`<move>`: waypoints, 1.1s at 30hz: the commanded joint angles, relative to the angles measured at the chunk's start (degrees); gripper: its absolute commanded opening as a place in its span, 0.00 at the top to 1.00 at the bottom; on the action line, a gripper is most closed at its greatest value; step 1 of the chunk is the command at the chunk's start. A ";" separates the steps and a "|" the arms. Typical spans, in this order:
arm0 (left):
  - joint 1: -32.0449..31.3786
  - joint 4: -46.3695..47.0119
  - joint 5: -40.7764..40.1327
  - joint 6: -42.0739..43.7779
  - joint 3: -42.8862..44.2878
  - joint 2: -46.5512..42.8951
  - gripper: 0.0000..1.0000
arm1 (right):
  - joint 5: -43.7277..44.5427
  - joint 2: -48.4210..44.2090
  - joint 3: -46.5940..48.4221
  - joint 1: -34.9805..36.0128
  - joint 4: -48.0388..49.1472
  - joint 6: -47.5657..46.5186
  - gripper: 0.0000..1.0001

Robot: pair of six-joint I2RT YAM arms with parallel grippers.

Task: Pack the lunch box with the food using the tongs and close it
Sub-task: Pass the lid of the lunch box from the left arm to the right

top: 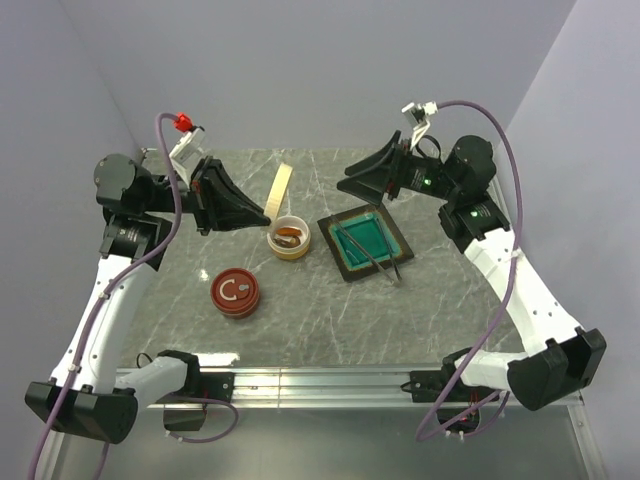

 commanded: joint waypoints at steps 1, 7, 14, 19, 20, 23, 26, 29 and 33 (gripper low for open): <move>-0.90 -4.70 1.96 4.72 0.63 -0.74 1.00 | -1.39 2.01 3.82 1.45 9.11 10.64 0.12; -1.08 -10.35 2.41 11.62 2.39 -0.74 1.00 | 1.50 4.21 3.13 3.04 12.20 23.92 0.16; -1.69 -17.73 2.76 20.24 3.53 -0.21 1.00 | 4.93 3.94 -1.54 6.37 12.49 31.78 0.24; -2.04 -21.96 2.49 26.22 5.11 0.67 1.00 | 4.67 5.61 -5.75 8.75 18.37 44.43 0.27; -2.05 -22.31 2.32 26.92 5.20 0.75 1.00 | 4.93 5.96 -6.02 9.19 18.11 45.14 0.27; -2.40 -24.42 1.97 29.56 5.29 1.02 1.00 | 4.94 6.93 -5.67 10.59 17.05 46.02 0.28; -2.48 -27.93 1.79 33.42 5.29 0.93 1.00 | 4.58 7.81 -5.49 11.65 17.84 46.90 0.29; -2.48 -32.32 1.27 38.17 5.29 0.84 1.00 | 4.14 8.25 -6.62 11.74 19.42 48.92 0.29; -2.48 -34.17 1.26 40.99 4.41 0.32 1.00 | 3.97 8.16 -9.27 11.83 24.15 53.83 0.29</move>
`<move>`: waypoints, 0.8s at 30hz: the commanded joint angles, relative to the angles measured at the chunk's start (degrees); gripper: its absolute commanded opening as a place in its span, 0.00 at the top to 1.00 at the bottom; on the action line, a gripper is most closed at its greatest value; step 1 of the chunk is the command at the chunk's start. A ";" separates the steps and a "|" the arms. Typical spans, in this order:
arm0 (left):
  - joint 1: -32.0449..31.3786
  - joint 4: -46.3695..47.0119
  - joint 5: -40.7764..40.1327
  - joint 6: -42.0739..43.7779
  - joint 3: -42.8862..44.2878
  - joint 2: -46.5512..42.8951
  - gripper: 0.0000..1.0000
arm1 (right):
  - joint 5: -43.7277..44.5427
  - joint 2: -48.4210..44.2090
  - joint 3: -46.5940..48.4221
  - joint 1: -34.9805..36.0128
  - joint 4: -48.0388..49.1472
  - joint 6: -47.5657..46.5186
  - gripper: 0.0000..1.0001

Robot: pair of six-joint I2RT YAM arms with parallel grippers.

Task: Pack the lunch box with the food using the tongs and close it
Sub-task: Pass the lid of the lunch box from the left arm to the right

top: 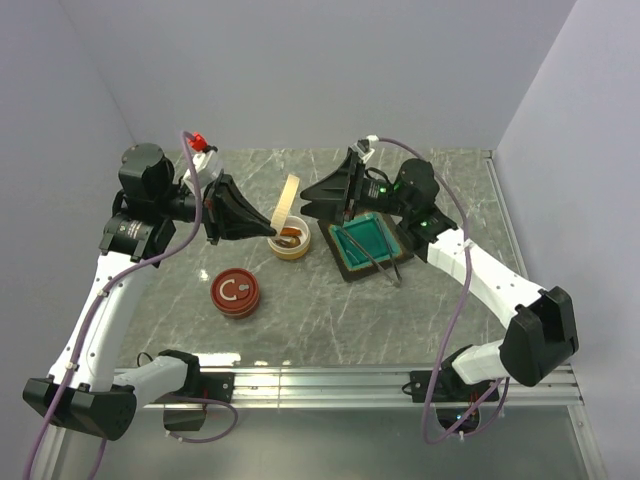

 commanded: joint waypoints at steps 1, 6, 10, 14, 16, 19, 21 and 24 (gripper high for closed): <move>-0.23 -2.83 0.21 7.80 1.29 -0.75 1.00 | -0.32 -0.43 -1.58 0.31 7.01 5.58 0.29; -0.41 -7.06 -0.92 12.39 1.73 -0.75 1.00 | 0.38 0.01 -1.58 1.10 5.69 8.56 0.28; -0.50 -11.36 -2.59 17.04 2.34 -0.93 1.00 | 1.27 -0.07 -1.58 1.36 4.56 10.51 0.28; -0.58 -13.21 -2.95 19.42 2.52 -1.02 1.00 | 1.70 -0.07 -1.05 2.15 2.45 9.99 0.28; -0.58 -13.30 -2.86 19.77 2.52 -1.11 1.00 | 1.88 0.54 -1.14 2.68 1.92 10.16 0.28; -0.58 -13.21 -2.86 19.60 2.61 -0.93 1.00 | 2.32 1.24 -1.93 2.68 2.97 12.17 0.30; -0.67 -13.39 -2.51 19.78 2.52 -0.84 1.00 | 2.58 1.86 -2.19 2.77 4.28 13.75 0.32; -0.85 -13.65 -2.25 20.39 2.34 -0.93 1.00 | 2.94 2.21 -2.28 2.77 5.25 15.07 0.32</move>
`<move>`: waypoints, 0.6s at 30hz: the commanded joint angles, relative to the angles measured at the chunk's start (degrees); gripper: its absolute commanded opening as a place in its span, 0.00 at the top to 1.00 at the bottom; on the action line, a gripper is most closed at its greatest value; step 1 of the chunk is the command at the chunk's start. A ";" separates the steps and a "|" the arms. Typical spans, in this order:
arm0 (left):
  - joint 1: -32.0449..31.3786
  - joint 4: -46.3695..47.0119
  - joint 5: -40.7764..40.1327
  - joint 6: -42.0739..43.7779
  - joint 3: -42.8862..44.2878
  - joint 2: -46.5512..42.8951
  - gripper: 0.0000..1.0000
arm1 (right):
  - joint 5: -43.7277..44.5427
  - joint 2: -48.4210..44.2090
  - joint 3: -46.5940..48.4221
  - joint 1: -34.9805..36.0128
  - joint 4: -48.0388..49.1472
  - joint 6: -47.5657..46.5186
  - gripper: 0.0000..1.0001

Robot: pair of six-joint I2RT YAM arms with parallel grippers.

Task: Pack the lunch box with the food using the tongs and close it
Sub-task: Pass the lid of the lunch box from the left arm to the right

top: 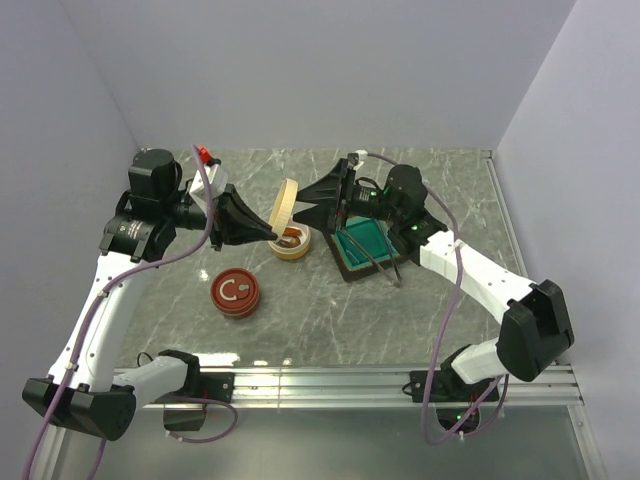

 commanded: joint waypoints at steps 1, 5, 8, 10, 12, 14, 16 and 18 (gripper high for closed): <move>-0.48 -0.19 0.77 2.77 2.28 -1.06 1.00 | 1.16 0.44 -0.23 0.26 3.79 3.30 0.32; -0.74 -2.46 0.51 5.14 2.28 -1.24 1.00 | 1.52 0.44 -1.54 0.26 8.62 7.95 0.33; -0.83 -2.91 0.33 5.85 2.10 -1.41 1.00 | 1.96 0.61 -2.78 0.43 11.35 11.02 0.34; -1.00 -3.44 0.15 6.46 2.19 -1.41 1.00 | 2.05 0.62 -2.69 0.52 11.01 10.78 0.34; -1.00 -3.79 0.15 6.99 2.45 -1.33 1.00 | 2.05 0.70 -2.86 0.78 9.95 10.08 0.35; -1.09 -3.96 0.16 7.34 2.54 -1.24 1.00 | 2.05 0.88 -3.13 1.05 9.77 10.33 0.36; -1.18 -4.58 -0.19 7.87 2.80 -0.98 1.00 | 1.78 1.32 -2.43 1.48 8.73 9.46 0.37; -1.27 -4.84 -0.46 8.13 3.07 -0.89 1.00 | 1.17 1.67 -1.81 1.75 6.79 7.88 0.37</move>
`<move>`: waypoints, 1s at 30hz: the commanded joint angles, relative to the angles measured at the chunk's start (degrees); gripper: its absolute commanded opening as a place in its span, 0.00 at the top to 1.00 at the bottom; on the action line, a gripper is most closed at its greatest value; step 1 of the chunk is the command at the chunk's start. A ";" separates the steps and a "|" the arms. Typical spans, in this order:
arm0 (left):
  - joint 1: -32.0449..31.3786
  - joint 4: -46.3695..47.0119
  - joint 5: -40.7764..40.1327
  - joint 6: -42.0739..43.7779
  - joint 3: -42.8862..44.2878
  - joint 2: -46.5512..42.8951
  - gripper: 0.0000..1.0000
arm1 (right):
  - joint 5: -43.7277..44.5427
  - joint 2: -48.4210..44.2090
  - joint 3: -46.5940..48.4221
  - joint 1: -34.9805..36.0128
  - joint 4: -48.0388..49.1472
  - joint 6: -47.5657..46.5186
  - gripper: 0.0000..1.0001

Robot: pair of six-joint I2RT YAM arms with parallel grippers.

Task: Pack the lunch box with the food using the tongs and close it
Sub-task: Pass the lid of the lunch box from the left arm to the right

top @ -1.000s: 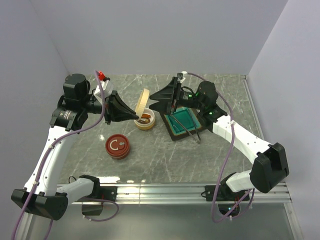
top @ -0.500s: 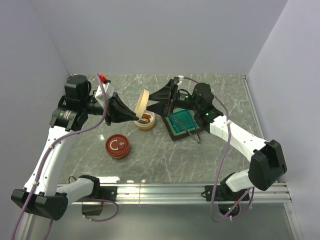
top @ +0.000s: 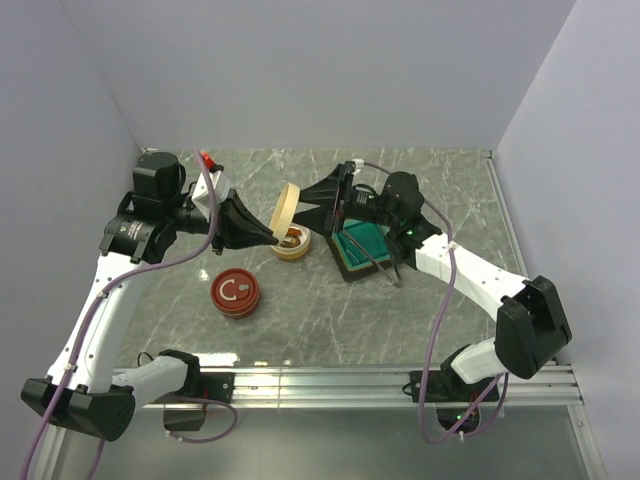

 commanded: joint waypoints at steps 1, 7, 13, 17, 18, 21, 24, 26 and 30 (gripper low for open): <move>-0.39 -0.71 -0.11 2.76 3.00 -0.76 1.00 | -0.23 0.60 1.07 1.07 0.05 -1.20 0.37; -0.57 -2.21 -0.99 4.34 3.53 -0.58 1.00 | -1.55 0.34 2.04 1.16 -2.75 -4.79 0.46; -0.57 -1.34 -2.40 3.30 3.79 -0.84 1.00 | -3.13 -1.42 5.46 0.02 -14.69 -20.67 0.59; -0.66 0.07 -2.57 2.50 4.32 -0.32 1.00 | -5.41 -1.07 6.52 -2.26 -19.28 -24.84 0.71; -0.57 0.25 -2.83 2.41 4.41 -0.23 1.00 | -5.77 -1.07 6.35 -2.53 -19.28 -25.10 0.73; -0.57 2.08 -2.84 0.84 4.50 0.38 1.00 | -7.26 -0.81 7.31 -2.79 -21.47 -27.56 0.79; -0.48 3.23 -2.75 -0.14 4.58 0.74 1.00 | -8.75 -0.72 8.28 -2.88 -23.07 -29.94 0.87; -0.48 3.33 -2.75 -0.40 4.76 1.09 1.00 | -9.54 -0.81 8.54 -2.79 -23.06 -30.64 0.89; -0.39 4.99 -2.22 -2.50 5.20 1.18 1.00 | -11.13 -1.07 10.65 -3.06 -26.47 -36.95 0.82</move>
